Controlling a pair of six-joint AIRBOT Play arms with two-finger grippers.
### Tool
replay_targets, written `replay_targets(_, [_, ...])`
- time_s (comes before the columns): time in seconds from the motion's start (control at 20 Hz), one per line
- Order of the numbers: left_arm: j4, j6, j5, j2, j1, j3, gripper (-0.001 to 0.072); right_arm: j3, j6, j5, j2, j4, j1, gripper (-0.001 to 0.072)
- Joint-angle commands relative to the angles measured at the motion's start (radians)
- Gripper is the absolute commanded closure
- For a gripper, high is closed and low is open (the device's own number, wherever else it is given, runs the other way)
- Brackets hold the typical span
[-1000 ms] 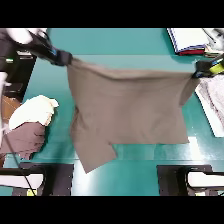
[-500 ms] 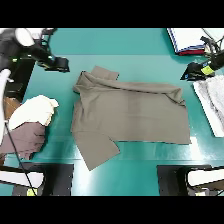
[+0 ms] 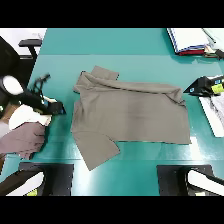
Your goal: Fold the shirts.
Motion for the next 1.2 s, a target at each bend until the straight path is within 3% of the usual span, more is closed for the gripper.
replay_targets(0.0, [-0.126, 0.027, 0.086, 0.070, 0.004, -0.259, 0.0199, -0.124, -0.010, -0.047, 0.101, 0.016, -0.009, 0.0301])
replay_targets(0.3, [-0.270, 0.080, 0.237, 0.070, 0.003, -0.402, 0.0200, -0.147, -0.009, -0.046, 0.122, 0.017, -0.009, 0.0300])
replay_targets(0.6, [-0.320, 0.105, 0.261, 0.064, 0.003, -0.404, 0.0212, -0.147, -0.009, -0.047, 0.122, 0.016, -0.009, 0.0301])
replay_targets(0.7, [-0.320, 0.106, 0.261, 0.064, 0.003, -0.404, 0.0515, -0.148, -0.009, -0.046, 0.122, 0.016, -0.009, 0.0301])
replay_targets(0.75, [-0.322, 0.107, 0.261, 0.064, 0.003, -0.404, 0.0575, -0.148, -0.009, -0.046, 0.122, 0.016, -0.009, 0.0301])
replay_targets(0.8, [-0.331, 0.136, 0.260, 0.065, 0.003, -0.404, 0.0679, -0.148, -0.009, -0.045, 0.122, 0.015, -0.009, 0.0301])
replay_targets(1.0, [-0.288, 0.149, 0.197, 0.112, 0.003, -0.332, 0.0680, -0.161, 0.003, 0.005, 0.122, -0.097, -0.019, 0.0300])
replay_targets(1.15, [-0.192, 0.122, 0.152, 0.216, 0.003, -0.280, 0.0679, -0.298, 0.021, 0.039, 0.146, -0.227, -0.117, 0.0300])
